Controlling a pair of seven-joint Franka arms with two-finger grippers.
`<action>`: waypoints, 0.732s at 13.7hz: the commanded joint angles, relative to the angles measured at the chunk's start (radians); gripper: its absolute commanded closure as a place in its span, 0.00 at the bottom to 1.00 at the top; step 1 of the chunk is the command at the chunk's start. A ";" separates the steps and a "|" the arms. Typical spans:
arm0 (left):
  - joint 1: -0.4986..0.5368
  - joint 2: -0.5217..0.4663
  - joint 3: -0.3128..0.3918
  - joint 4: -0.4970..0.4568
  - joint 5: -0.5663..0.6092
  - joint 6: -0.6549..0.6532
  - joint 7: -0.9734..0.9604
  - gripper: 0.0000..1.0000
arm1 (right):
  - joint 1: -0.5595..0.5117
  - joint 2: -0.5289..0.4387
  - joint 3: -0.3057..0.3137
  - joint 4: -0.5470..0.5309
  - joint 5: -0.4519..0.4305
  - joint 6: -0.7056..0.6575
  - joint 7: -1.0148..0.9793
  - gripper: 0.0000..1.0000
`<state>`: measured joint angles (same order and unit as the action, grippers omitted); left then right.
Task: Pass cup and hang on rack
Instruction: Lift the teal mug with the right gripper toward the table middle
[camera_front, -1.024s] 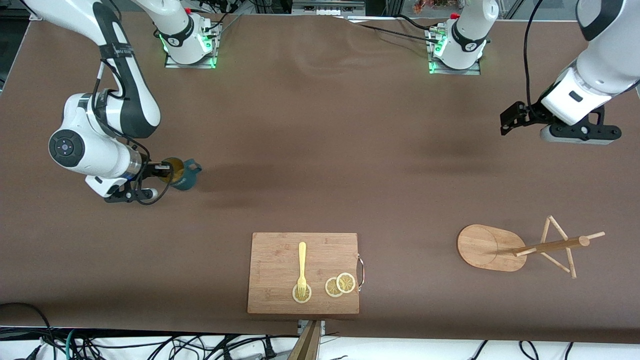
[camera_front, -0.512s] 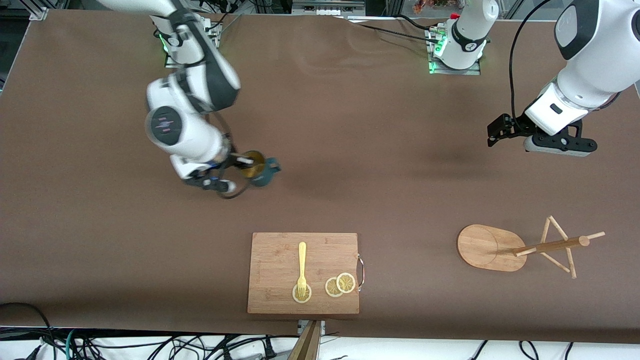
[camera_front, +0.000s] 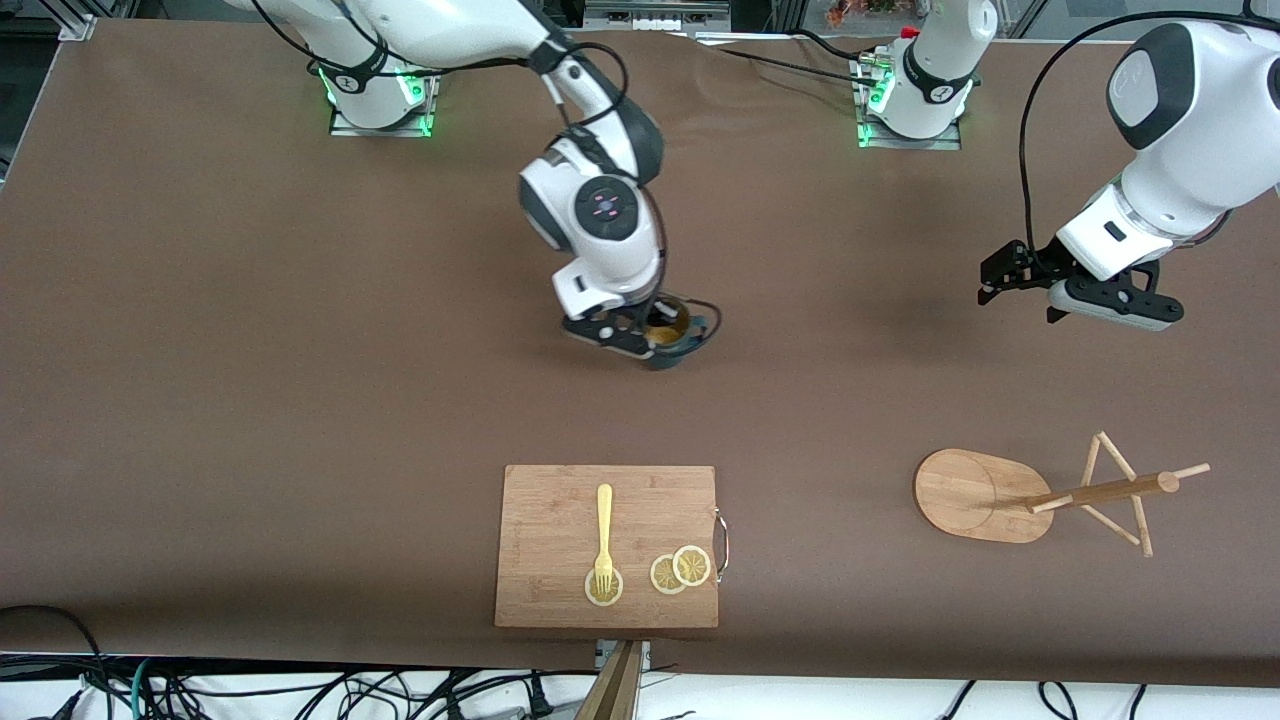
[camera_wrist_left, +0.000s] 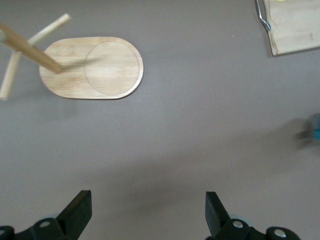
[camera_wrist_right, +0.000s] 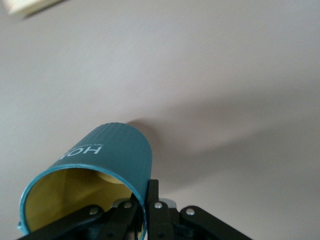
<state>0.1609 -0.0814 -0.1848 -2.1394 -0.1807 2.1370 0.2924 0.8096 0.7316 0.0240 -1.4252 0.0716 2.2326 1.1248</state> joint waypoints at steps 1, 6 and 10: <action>0.019 0.000 -0.009 -0.071 -0.080 0.093 0.230 0.00 | 0.062 0.057 -0.015 0.049 -0.012 0.051 0.041 1.00; 0.052 0.086 -0.009 -0.085 -0.264 0.126 0.670 0.00 | 0.086 0.055 -0.018 0.049 -0.029 0.055 0.035 0.00; 0.063 0.167 -0.010 -0.086 -0.405 0.109 0.948 0.00 | 0.074 -0.081 -0.032 0.049 -0.023 -0.080 0.023 0.00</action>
<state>0.2118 0.0484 -0.1845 -2.2289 -0.5085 2.2487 1.0942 0.8866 0.7480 0.0064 -1.3599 0.0598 2.2482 1.1514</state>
